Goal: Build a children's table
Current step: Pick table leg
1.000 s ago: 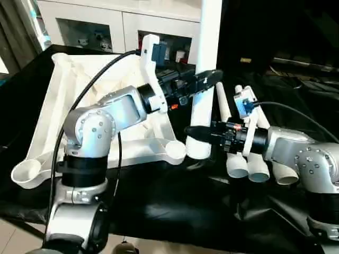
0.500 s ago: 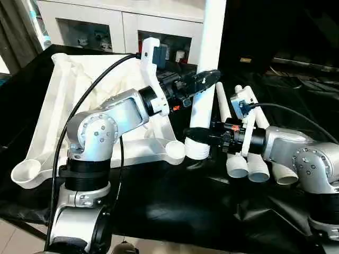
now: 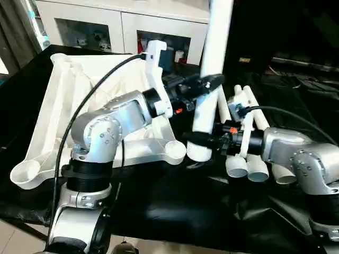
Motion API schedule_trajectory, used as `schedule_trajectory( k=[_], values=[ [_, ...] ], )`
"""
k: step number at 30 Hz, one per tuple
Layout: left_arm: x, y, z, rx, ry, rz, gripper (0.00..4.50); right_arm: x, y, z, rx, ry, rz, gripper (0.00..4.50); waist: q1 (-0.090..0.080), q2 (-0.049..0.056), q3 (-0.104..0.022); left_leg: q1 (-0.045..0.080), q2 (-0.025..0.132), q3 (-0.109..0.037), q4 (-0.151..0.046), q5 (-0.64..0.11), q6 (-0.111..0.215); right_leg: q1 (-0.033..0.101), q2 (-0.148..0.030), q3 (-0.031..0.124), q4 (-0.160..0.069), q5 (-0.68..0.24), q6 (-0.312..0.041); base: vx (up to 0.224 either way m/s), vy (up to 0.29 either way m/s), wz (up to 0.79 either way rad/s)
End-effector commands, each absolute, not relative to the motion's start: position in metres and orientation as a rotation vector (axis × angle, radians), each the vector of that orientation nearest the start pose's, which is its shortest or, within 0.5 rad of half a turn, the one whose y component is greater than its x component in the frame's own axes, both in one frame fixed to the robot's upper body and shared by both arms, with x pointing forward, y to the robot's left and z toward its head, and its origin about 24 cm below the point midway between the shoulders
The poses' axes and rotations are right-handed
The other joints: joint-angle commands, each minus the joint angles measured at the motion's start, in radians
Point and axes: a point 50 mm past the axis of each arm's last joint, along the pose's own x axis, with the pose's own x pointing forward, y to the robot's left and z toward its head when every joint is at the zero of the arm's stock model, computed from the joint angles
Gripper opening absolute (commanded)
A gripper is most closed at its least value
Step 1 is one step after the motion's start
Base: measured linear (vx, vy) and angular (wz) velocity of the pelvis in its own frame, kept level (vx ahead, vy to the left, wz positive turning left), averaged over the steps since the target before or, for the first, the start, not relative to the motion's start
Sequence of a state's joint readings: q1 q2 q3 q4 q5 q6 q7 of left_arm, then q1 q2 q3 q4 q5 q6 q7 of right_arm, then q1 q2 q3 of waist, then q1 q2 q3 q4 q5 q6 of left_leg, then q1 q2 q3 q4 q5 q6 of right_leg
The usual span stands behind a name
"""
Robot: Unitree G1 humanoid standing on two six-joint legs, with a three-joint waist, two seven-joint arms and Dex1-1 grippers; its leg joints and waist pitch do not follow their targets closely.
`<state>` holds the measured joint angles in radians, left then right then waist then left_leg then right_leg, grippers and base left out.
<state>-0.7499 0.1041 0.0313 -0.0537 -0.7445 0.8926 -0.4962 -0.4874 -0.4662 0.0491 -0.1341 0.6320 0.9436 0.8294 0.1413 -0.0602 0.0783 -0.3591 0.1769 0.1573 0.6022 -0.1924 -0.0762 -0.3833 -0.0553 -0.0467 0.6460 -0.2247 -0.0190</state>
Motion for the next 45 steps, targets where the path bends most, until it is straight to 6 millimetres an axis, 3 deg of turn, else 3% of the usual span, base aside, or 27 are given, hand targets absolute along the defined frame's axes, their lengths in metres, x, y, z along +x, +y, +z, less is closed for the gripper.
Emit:
schedule_trajectory(
  k=[1,12,37,45],
  values=[
    [0.31,0.056,0.213,-0.409,0.048,-1.154,1.86,0.287,-0.139,0.15,0.154,0.354,1.169,3.25,-0.002,-0.001,-0.082,0.0,0.04,-0.005,-0.055,-0.007,0.011,0.065,-0.077,0.051,-0.072,0.016,-0.18,0.0,0.0,0.0],
    [0.307,0.058,0.215,-0.423,0.04,-1.204,1.86,0.284,-0.144,0.154,0.19,0.357,1.222,3.25,-0.003,-0.004,-0.082,-0.001,0.04,-0.004,-0.054,0.0,0.022,0.063,-0.077,0.05,-0.071,0.009,-0.195,0.0,0.0,0.0],
    [0.298,0.056,0.216,-0.418,0.035,-1.285,1.86,0.284,-0.146,0.152,0.242,0.364,1.244,3.25,-0.002,-0.004,-0.083,-0.001,0.04,-0.004,-0.053,0.01,0.023,0.063,-0.076,0.049,-0.07,0.007,-0.191,0.0,0.0,0.0],
    [0.297,0.055,0.216,-0.418,0.039,-1.297,1.86,0.284,-0.145,0.151,0.246,0.363,1.248,2.62,-0.001,-0.003,-0.085,-0.001,0.04,-0.004,-0.052,0.014,0.025,0.065,-0.077,0.049,-0.068,0.025,-0.197,0.0,0.0,0.0]
  ],
)
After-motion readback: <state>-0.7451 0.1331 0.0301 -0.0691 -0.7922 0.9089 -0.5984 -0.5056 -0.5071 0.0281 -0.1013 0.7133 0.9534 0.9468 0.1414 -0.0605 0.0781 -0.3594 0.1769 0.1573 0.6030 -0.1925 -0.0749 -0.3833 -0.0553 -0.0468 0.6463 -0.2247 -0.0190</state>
